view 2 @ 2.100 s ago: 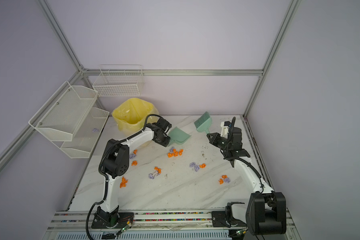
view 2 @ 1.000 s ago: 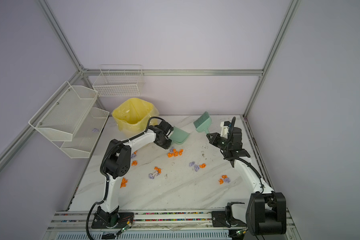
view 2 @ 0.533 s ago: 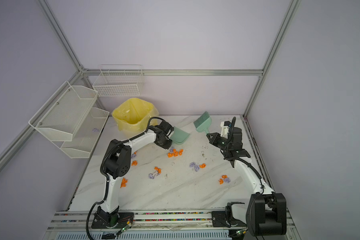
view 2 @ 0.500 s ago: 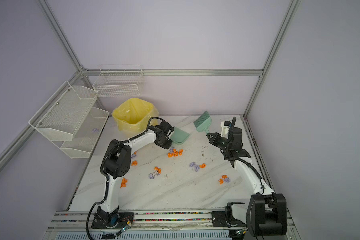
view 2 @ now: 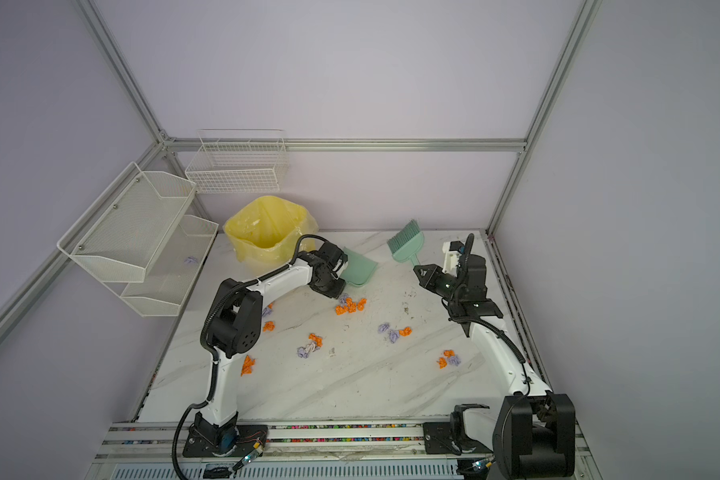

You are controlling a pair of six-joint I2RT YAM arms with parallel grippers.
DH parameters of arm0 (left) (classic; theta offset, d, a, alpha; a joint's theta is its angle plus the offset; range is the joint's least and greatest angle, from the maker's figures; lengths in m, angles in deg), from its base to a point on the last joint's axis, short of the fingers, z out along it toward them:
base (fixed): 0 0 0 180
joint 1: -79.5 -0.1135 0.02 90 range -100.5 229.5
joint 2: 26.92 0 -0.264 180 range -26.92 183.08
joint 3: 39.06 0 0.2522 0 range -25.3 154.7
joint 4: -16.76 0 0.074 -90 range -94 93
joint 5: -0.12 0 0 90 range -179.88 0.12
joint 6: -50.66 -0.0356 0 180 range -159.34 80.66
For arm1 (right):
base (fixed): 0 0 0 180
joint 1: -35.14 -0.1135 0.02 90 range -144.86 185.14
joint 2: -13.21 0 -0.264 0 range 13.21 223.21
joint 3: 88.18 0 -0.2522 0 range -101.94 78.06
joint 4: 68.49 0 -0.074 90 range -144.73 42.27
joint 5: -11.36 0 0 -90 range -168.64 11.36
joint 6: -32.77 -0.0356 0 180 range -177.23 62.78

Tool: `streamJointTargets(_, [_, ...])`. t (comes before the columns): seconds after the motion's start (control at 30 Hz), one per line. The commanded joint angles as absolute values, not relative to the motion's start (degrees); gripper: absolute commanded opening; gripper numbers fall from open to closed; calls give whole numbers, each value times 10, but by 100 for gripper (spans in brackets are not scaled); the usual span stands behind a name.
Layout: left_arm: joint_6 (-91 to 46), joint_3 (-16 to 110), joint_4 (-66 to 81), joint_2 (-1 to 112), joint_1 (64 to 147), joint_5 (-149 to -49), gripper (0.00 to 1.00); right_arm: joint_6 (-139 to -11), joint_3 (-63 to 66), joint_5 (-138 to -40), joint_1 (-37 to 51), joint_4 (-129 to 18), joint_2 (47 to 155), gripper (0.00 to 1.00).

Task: Sweep away the paper scraps from the table
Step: 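Close the left gripper on the dustpan handle end, then carry the dustpan toward the robot with the left gripper while the right brings the brush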

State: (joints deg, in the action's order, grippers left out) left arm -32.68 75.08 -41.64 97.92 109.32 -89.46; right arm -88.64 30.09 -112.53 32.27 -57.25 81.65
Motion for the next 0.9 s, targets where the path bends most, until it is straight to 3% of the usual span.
streamJointTargets(0.0, [-316, 763, -422, 958, 1097, -907, 0, -894, 294, -1129, 325, -578, 802, 0])
streamJointTargets(0.3, [-301, 809, -458, 916, 1097, -919, 0, -902, 258, -1095, 325, -532, 799, 0])
streamJointTargets(0.57, [-309, 812, -482, 838, 1096, -916, 0, -889, 169, -980, 325, -379, 811, 0])
streamJointTargets(0.87, [-257, 779, -500, 778, 1098, -1101, 0, -840, 40, -829, 325, -130, 814, 0])
